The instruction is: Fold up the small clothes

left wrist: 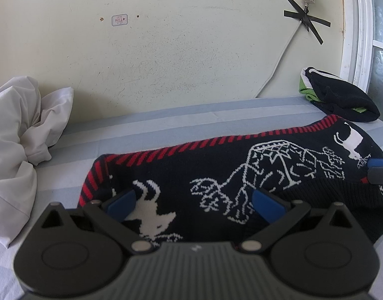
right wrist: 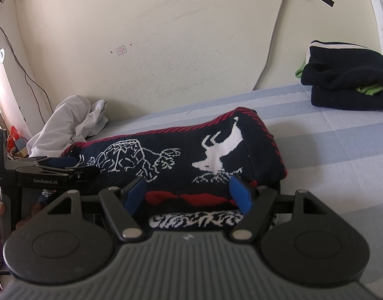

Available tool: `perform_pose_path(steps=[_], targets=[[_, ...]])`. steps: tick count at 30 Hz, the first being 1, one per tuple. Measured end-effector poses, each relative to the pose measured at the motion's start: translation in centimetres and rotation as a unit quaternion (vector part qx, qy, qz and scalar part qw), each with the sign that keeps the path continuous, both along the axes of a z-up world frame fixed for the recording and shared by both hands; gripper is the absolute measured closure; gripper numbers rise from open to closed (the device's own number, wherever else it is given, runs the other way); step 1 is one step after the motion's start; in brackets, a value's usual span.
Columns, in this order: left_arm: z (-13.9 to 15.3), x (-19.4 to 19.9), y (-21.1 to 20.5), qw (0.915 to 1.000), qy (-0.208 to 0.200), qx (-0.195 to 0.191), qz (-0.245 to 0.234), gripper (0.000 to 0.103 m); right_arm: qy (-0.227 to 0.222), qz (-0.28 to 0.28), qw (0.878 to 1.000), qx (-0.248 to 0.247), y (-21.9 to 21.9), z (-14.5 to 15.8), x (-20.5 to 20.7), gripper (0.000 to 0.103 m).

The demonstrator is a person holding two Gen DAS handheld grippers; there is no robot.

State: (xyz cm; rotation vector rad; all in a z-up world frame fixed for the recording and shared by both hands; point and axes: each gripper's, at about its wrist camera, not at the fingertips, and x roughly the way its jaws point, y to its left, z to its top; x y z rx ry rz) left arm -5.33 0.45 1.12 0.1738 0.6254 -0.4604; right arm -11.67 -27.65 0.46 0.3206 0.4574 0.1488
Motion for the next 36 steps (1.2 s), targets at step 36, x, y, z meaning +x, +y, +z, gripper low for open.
perform_pose_path(steps=[36], targets=[[-0.01, 0.04, -0.23, 0.9999, -0.002, 0.008, 0.007, 0.000, 0.000, 0.000, 1.000, -0.001, 0.00, 0.00, 0.00, 0.028]])
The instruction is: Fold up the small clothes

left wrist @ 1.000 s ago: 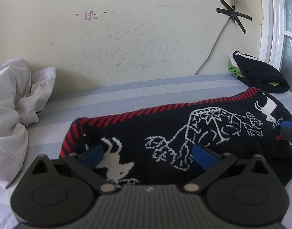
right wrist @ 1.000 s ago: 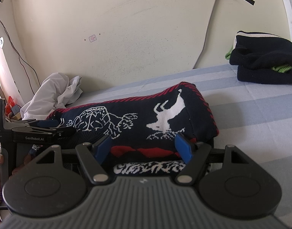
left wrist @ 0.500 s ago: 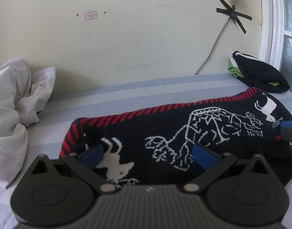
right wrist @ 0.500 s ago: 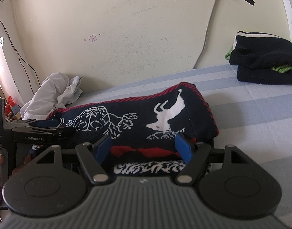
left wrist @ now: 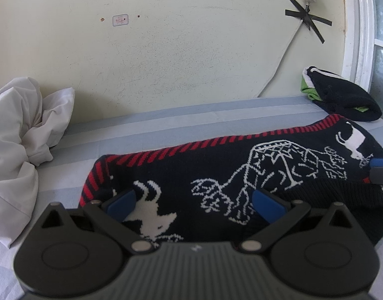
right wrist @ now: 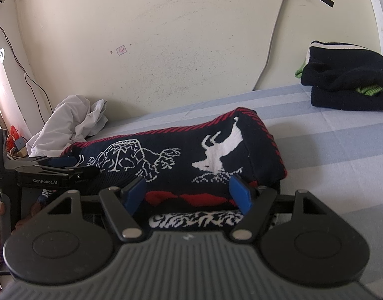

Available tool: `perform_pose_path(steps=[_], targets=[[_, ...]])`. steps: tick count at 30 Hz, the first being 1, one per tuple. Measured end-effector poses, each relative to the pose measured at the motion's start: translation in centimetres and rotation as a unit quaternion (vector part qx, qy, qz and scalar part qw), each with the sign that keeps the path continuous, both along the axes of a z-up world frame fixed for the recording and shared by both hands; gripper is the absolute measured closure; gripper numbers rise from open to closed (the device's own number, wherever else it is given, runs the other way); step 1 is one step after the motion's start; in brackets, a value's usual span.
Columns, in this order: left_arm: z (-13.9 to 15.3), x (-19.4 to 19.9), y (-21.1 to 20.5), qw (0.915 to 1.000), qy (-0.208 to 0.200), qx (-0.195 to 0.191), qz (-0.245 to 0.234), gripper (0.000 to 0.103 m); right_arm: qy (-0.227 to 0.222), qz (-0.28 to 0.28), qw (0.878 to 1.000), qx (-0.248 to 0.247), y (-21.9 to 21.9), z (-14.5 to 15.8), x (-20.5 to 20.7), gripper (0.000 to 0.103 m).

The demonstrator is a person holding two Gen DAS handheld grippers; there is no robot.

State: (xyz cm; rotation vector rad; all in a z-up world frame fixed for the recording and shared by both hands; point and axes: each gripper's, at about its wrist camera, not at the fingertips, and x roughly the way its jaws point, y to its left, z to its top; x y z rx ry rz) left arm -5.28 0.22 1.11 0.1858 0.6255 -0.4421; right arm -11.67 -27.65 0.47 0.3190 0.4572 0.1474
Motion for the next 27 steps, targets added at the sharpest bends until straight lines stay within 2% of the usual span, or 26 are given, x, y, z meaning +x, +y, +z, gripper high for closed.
perform_pose_path(steps=[3, 5, 10, 12, 15, 17, 20, 21, 22, 23, 25, 27], targets=[[0.0, 0.3, -0.1, 1.0000, 0.001, 0.006, 0.007, 0.000, 0.002, -0.001, 1.000, -0.003, -0.1, -0.1, 0.1, 0.029], [-0.1, 0.9, 0.0, 0.9999, 0.009, 0.000, 0.014, 0.000, 0.006, -0.005, 1.000, -0.011, 0.1, -0.1, 0.3, 0.034], [-0.1, 0.9, 0.2, 0.9999, 0.008, 0.000, 0.014, 0.000, 0.009, -0.007, 1.000, -0.018, 0.1, -0.1, 0.5, 0.035], [0.1, 0.5, 0.5, 0.9999, 0.002, -0.009, 0.008, 0.001, 0.006, -0.006, 1.000, -0.005, -0.3, 0.1, 0.2, 0.036], [0.9, -0.4, 1.8, 0.9985, -0.011, -0.053, -0.012, 0.001, -0.012, -0.028, 0.998, 0.052, -2.1, 0.8, -1.8, 0.035], [1.7, -0.5, 2.4, 0.9942, 0.002, -0.102, -0.034, 0.006, -0.020, -0.050, 0.997, 0.062, -3.3, 1.3, -3.3, 0.033], [2.8, -0.3, 2.6, 0.9830, 0.040, -0.166, -0.067, 0.021, -0.001, -0.091, 0.994, 0.063, -5.5, 1.6, -4.6, 0.030], [3.0, -0.2, 2.1, 0.9807, 0.055, -0.171, -0.077, 0.031, 0.010, -0.095, 0.992, 0.076, -6.4, 1.3, -4.7, 0.030], [3.0, 0.0, 1.6, 0.9798, 0.069, -0.167, -0.085, 0.048, 0.022, -0.094, 0.991, 0.089, -6.9, 1.1, -4.6, 0.030], [2.9, 0.3, 0.8, 0.9786, 0.088, -0.162, -0.092, 0.056, 0.041, -0.088, 0.989, 0.108, -7.5, 0.6, -4.1, 0.030], [2.1, 1.1, -0.4, 0.9746, 0.128, -0.153, -0.102, 0.080, 0.072, -0.071, 0.986, 0.130, -7.8, -0.1, -2.9, 0.029], [0.8, 1.7, -1.5, 0.9737, 0.151, -0.140, -0.098, 0.090, 0.074, -0.057, 0.989, 0.115, -6.9, -0.1, -1.9, 0.031]])
